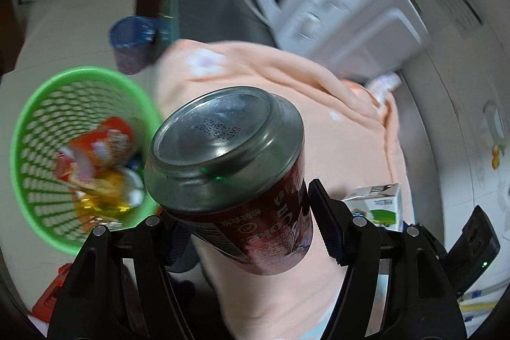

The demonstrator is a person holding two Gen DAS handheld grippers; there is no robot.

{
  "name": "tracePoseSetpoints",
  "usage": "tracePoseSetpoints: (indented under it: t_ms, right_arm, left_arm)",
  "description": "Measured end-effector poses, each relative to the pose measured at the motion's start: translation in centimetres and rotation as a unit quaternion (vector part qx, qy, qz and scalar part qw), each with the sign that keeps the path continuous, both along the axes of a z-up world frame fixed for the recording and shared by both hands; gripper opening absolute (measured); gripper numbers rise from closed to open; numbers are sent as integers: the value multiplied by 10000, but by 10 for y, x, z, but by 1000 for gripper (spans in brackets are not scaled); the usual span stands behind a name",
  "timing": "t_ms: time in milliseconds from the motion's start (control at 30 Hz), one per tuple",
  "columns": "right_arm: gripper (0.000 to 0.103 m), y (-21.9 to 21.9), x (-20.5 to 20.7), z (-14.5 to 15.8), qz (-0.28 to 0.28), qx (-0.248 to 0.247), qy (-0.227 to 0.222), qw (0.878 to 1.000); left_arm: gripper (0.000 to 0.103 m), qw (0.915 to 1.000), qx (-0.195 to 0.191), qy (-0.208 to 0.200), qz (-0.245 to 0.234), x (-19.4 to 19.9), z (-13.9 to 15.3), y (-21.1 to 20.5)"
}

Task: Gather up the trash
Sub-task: 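Carry the Coke can into the basket with the left tool and release it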

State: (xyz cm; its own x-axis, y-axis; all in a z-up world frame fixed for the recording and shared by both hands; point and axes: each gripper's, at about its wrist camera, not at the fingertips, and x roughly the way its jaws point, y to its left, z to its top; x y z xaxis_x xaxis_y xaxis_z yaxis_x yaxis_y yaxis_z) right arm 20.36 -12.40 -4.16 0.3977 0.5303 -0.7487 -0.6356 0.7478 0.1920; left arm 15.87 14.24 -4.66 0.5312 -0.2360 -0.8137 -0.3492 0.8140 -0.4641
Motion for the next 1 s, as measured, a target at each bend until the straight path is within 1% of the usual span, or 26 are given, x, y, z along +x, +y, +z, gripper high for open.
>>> tracePoseSetpoints:
  t_ms: [100,200,300,467,600,767,1000]
  right_arm:
    - [41,28,-3,4,240,48,-8,9997]
    - [41,56,-7,5,466,88,5,9989]
    - [41,81,-10,6,646,98,23,9979]
    - [41,117,-14,4,860,111,103,9962]
    - [41,147,-18,-2,1044,75,164,9944]
    - [41,171,-19,-7,1151,96,260,9930]
    - [41,195,-12,-15,1223,132,356,9918]
  left_arm:
    - [66,9996,59,31,266,-17,-3,29]
    - [66,9983,213,118,539,-33,-12,56]
    - [66,9955,400,261,818,-48,-23,84]
    - [66,9910,561,501,1112,-63,-45,115]
    - [67,9868,671,718,1289,-72,-64,135]
    - [67,9823,812,942,1402,-76,-79,149]
    - [67,9793,755,1038,1562,-84,-90,159]
